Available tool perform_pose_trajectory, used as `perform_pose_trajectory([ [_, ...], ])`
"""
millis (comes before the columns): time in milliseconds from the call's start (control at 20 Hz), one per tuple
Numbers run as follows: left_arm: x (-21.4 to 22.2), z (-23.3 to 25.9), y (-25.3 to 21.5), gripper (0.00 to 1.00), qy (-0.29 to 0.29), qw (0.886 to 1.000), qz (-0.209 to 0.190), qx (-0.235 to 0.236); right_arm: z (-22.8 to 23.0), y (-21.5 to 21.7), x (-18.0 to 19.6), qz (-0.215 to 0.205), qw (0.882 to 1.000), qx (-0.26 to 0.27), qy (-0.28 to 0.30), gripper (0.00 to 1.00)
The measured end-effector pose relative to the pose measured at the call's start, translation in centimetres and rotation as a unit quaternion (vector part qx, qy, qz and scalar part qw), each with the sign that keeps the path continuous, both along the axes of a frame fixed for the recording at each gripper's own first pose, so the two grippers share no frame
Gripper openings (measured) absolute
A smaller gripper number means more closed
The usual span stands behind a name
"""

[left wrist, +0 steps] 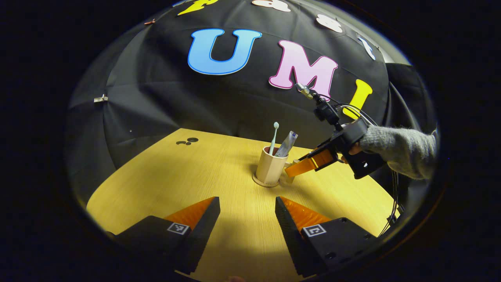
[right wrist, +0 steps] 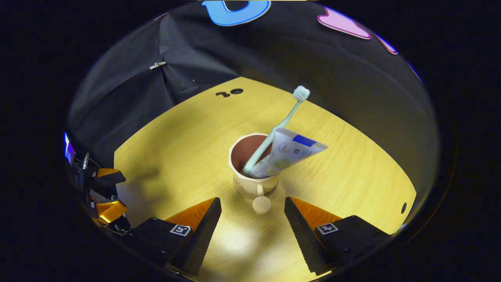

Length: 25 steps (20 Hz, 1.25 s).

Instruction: Put the toothbrush and toothpaste on the desktop into the cup, then pick up the cup and place it on the coaster on the desktop.

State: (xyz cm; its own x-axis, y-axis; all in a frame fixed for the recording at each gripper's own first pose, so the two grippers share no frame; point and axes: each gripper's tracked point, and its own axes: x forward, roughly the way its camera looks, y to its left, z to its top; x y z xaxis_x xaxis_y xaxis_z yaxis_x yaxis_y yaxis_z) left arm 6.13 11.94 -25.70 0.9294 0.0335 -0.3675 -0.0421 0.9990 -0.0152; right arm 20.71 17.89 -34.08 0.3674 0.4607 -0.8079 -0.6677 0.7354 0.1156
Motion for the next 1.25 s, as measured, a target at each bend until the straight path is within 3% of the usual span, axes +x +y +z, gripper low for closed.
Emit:
perform_pose_trajectory([
  [200,0.3,3.1,-1.2,0.98,-0.017,1.000,0.008,0.025,4.9,-0.2,-2.0,0.001,0.998,0.030,-0.047,0.98],
  [350,0.3,5.7,-2.6,0.98,-0.032,0.999,0.005,0.038,10.0,-0.4,-3.4,0.002,0.993,0.060,-0.098,0.98],
  [750,-0.4,14.1,-6.7,0.98,-0.056,0.997,-0.005,0.047,21.3,-1.9,-8.5,-0.061,0.974,0.141,-0.167,0.98],
  [1250,-0.8,18.8,-11.7,0.98,-0.084,0.993,-0.050,0.069,27.4,-4.9,-11.7,-0.096,0.952,0.178,-0.231,0.98],
])
